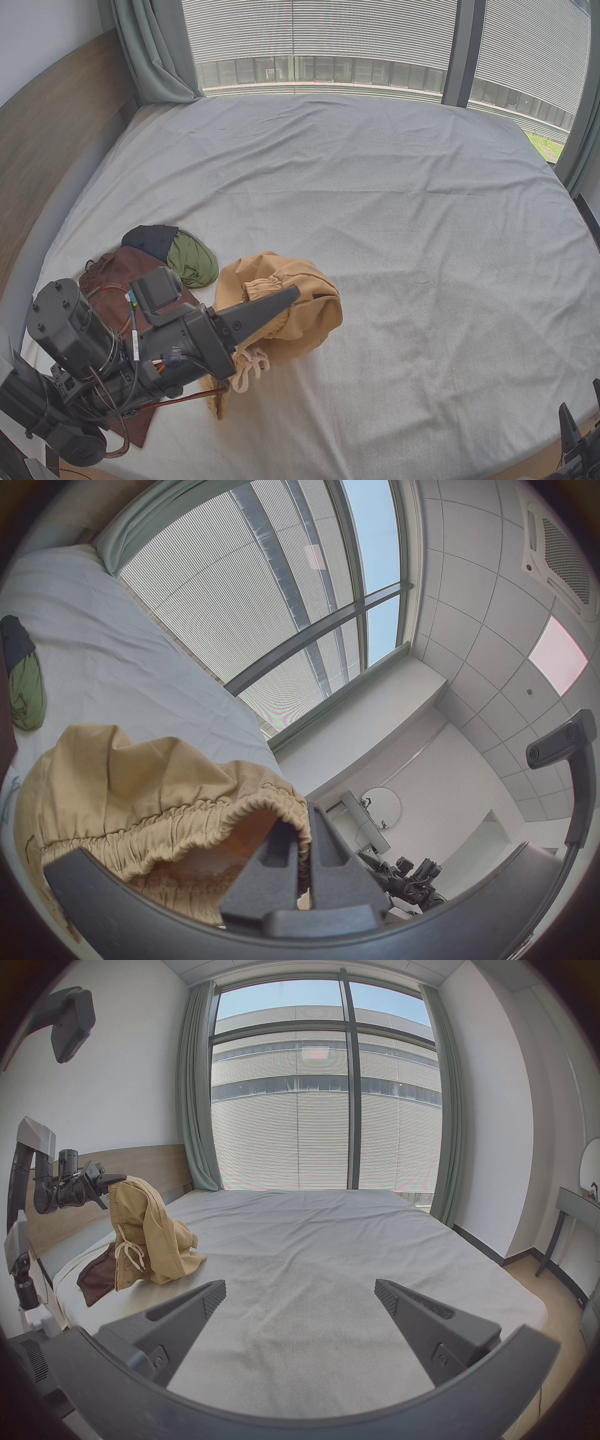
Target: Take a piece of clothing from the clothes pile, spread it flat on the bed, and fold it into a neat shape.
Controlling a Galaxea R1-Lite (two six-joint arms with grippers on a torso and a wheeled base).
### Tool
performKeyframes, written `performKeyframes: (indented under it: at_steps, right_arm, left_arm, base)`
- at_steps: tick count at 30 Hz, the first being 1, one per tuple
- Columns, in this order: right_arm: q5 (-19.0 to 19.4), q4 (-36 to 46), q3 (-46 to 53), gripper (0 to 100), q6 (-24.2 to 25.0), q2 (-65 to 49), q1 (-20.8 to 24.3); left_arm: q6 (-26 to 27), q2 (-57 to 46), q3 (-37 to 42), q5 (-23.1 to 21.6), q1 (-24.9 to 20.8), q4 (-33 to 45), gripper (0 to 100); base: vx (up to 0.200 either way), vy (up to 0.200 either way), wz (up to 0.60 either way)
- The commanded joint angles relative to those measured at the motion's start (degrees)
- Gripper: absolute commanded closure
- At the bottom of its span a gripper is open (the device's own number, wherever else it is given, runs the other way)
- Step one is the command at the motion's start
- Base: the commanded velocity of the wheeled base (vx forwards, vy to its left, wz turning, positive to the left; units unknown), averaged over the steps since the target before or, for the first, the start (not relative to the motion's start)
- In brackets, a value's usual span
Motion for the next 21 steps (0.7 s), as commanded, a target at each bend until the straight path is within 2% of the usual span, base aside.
performKeyframes:
  at_steps: [1, 21]
  right_arm:
    - [0.0, 0.0, 1.0, 0, 0.0, -0.9, 0.0]
    - [0.0, 0.0, 1.0, 0, 0.0, -0.9, -0.1]
  left_arm:
    - [-0.4, 2.3, -1.3, 0.1, -1.8, 0.1, 100]
    - [-2.2, 11.3, -7.3, -0.1, -7.5, 0.1, 100]
  base:
    - [0.0, 0.0, 0.0]
    - [0.0, 0.0, 0.0]
